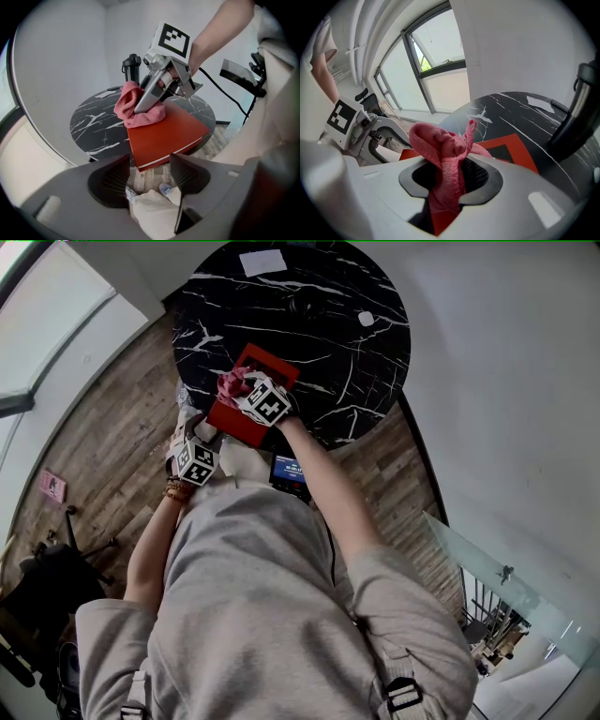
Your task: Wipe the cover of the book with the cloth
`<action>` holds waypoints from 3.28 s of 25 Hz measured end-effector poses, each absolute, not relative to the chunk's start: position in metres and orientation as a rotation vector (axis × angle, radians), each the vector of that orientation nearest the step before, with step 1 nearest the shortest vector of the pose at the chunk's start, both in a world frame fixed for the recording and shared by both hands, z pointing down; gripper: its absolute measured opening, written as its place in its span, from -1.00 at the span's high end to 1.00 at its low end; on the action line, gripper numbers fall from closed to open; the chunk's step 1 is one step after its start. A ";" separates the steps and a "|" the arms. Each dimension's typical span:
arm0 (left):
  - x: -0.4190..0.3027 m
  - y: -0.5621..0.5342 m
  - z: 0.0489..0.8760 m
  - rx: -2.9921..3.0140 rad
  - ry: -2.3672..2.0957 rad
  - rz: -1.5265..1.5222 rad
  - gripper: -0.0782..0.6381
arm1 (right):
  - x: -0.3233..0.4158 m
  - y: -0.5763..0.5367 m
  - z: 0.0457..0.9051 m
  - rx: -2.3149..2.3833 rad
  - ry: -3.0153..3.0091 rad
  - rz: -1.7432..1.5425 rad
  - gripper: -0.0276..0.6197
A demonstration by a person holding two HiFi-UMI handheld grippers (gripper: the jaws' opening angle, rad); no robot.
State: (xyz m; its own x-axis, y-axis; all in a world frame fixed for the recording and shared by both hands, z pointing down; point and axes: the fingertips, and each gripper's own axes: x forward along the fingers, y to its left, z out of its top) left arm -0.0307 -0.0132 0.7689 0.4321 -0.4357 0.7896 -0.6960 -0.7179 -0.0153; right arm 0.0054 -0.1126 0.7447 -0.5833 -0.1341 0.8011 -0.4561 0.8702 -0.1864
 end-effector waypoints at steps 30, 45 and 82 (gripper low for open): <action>-0.034 -0.011 0.772 2.316 -1.056 1.115 0.07 | -0.041 -0.027 0.741 0.107 -2.152 0.449 0.46; -0.042 -0.033 0.590 2.719 -0.920 0.637 0.14 | -0.017 -0.032 0.512 -0.034 -2.642 1.364 0.45; -0.165 0.124 0.399 3.130 -0.936 0.003 0.78 | -0.101 0.189 0.409 1.876 -2.326 -0.006 0.50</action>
State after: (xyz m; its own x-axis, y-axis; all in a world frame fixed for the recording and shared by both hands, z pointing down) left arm -0.1647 0.1238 0.3988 0.8363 -0.5472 -0.0340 -0.5470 -0.8285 -0.1201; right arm -0.1010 0.1890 0.4094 -0.2047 -0.9719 0.1160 -0.9713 0.2164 0.0988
